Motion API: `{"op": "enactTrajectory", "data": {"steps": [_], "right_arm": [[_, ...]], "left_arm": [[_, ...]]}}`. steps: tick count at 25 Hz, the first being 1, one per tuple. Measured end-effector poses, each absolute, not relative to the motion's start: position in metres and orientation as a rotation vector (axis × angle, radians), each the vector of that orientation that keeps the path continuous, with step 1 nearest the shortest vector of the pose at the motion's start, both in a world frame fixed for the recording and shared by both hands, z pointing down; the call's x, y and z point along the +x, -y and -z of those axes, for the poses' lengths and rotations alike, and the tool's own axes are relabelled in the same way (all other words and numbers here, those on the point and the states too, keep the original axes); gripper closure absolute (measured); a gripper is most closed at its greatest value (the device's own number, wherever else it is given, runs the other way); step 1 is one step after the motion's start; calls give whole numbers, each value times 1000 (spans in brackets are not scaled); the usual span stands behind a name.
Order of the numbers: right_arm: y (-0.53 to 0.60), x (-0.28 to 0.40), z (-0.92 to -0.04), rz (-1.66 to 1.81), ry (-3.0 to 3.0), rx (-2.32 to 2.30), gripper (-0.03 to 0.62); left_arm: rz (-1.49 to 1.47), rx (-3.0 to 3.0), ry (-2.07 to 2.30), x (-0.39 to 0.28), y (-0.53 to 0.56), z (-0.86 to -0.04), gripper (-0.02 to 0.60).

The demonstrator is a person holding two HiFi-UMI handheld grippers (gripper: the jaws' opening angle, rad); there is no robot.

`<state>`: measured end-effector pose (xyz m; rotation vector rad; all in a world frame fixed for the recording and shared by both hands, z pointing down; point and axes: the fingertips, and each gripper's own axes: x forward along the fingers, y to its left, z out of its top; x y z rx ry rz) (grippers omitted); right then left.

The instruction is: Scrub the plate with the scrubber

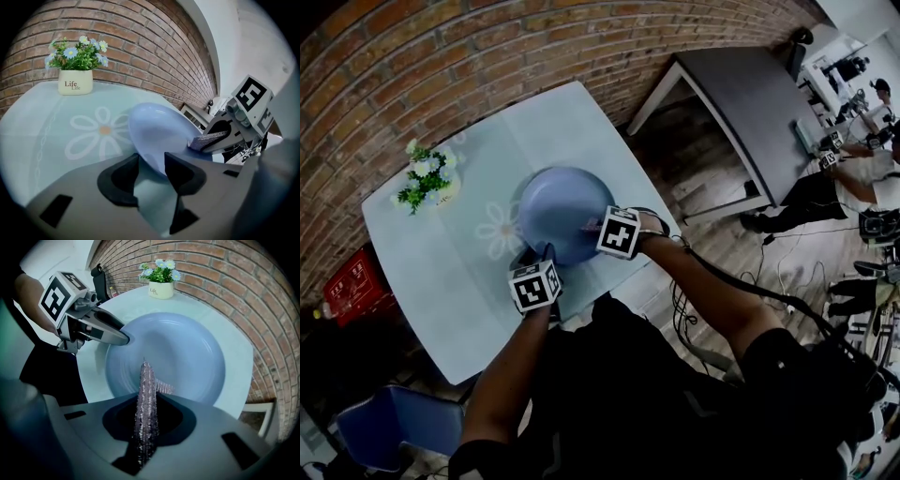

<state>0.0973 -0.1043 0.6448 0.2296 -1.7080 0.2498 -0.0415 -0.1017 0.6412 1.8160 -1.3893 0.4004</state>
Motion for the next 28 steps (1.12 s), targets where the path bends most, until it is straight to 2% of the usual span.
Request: {"op": "enactTrajectory", "data": {"steps": [13, 28], "right_arm": [[66, 77, -641, -411, 1733, 140, 530], [65, 60, -633, -426, 1756, 51, 530]], "left_arm": [[-367, 1883, 1310, -40, 94, -634, 390], [-340, 1886, 1332, -52, 84, -627, 391]]}}
